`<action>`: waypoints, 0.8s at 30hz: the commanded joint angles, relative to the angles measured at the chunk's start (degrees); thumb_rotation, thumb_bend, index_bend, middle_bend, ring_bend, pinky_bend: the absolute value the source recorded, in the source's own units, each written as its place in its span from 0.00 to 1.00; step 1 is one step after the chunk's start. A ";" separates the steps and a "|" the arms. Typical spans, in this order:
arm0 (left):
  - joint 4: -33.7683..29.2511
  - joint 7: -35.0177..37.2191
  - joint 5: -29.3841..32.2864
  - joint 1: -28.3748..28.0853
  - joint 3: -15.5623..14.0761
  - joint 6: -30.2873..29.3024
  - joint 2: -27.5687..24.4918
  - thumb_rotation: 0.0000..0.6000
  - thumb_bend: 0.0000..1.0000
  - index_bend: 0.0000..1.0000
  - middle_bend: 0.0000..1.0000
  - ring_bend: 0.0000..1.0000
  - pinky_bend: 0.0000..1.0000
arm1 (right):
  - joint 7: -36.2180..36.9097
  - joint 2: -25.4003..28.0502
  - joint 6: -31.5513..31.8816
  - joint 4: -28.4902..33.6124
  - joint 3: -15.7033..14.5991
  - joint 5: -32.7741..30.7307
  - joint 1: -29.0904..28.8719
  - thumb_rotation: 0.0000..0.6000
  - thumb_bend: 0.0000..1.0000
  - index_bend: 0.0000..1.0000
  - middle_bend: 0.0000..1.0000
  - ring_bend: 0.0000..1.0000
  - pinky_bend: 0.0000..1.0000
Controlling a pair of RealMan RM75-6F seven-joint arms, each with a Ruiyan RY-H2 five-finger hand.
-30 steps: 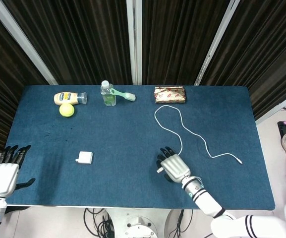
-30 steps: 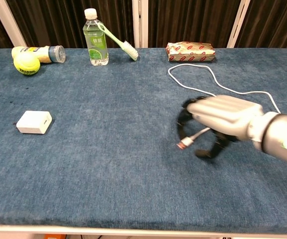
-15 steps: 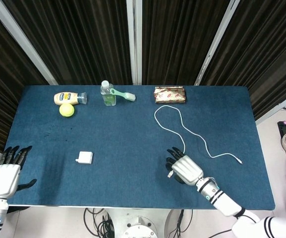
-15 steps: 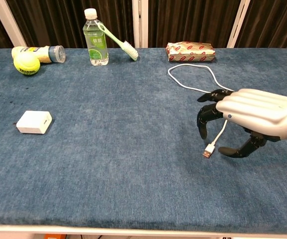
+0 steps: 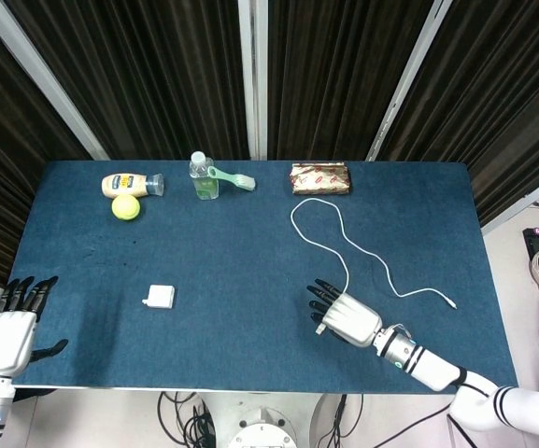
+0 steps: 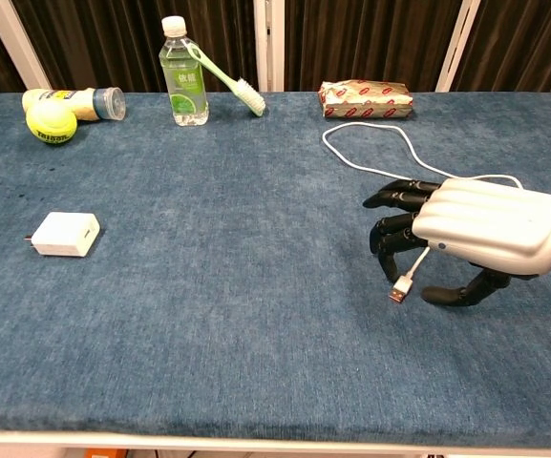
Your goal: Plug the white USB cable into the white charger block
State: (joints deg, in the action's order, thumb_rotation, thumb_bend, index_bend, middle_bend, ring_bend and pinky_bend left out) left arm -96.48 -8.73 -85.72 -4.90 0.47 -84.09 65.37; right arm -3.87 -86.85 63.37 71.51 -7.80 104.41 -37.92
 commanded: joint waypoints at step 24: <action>-0.23 0.17 0.34 -0.25 0.21 0.66 -0.10 1.00 0.10 0.09 0.13 0.03 0.01 | 1.97 -3.08 1.60 -4.74 0.00 0.75 -0.13 1.00 0.32 0.54 0.32 0.04 0.00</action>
State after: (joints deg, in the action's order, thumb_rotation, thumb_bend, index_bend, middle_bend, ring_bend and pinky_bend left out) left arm -96.71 -8.55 -85.39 -5.16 0.69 -83.44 65.27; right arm -1.92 -89.91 65.00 66.79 -7.79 105.17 -38.04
